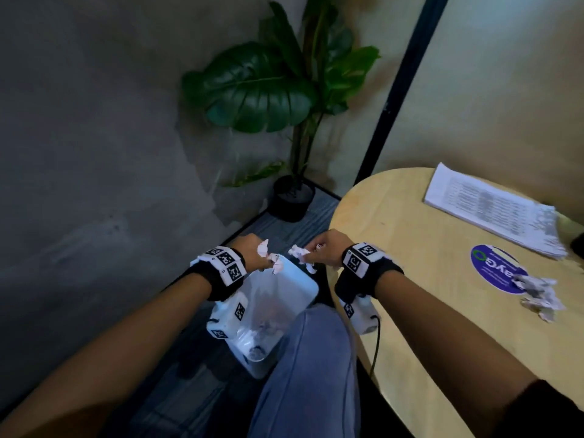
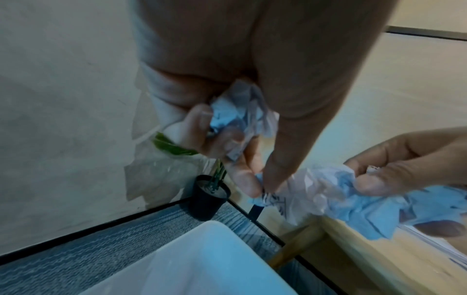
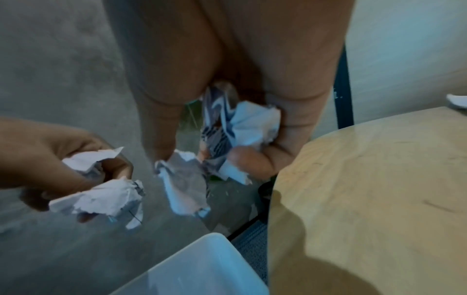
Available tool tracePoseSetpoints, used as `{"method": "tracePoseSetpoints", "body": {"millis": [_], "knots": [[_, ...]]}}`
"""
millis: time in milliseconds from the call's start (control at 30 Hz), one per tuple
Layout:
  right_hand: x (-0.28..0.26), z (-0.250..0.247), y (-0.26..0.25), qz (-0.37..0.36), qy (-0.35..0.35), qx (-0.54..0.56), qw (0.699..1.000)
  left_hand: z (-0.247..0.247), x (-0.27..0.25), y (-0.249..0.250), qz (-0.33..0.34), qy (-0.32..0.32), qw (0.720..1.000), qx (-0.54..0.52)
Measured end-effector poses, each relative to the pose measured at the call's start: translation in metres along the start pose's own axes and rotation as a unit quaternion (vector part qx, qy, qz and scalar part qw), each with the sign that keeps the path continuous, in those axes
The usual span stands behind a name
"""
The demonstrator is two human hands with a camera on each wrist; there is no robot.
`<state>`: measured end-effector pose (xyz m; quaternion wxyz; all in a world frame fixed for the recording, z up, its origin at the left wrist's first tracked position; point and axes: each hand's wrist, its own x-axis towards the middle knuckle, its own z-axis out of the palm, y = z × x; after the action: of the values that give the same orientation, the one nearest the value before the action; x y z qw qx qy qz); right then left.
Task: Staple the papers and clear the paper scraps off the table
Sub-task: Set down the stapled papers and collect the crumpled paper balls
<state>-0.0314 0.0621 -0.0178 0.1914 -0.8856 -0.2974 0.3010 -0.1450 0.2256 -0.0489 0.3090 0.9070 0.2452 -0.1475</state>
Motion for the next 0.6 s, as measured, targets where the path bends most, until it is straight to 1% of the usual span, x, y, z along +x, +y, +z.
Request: {"method": "tracePoseSetpoints", "body": {"millis": [100,200,333,467,600], "knots": [[0.013,0.009,-0.006,-0.014,-0.050,-0.028,0.998,0.006,0.005,-0.015,-0.016,-0.009,1.000,0.000],[0.025,0.016,-0.005,-0.023,-0.059,-0.043,0.997,0.012,0.007,-0.023,-0.018,-0.018,1.000,0.008],[0.034,0.020,-0.003,-0.046,-0.096,-0.038,0.994,0.024,0.009,-0.030,-0.027,-0.026,0.999,0.017],[0.038,0.023,-0.007,-0.034,-0.109,-0.054,0.992,0.034,0.011,-0.032,-0.048,-0.036,0.998,0.026],[0.045,0.028,-0.014,-0.017,-0.113,-0.074,0.991,0.041,0.012,-0.037,-0.041,-0.032,0.998,0.029]]}}
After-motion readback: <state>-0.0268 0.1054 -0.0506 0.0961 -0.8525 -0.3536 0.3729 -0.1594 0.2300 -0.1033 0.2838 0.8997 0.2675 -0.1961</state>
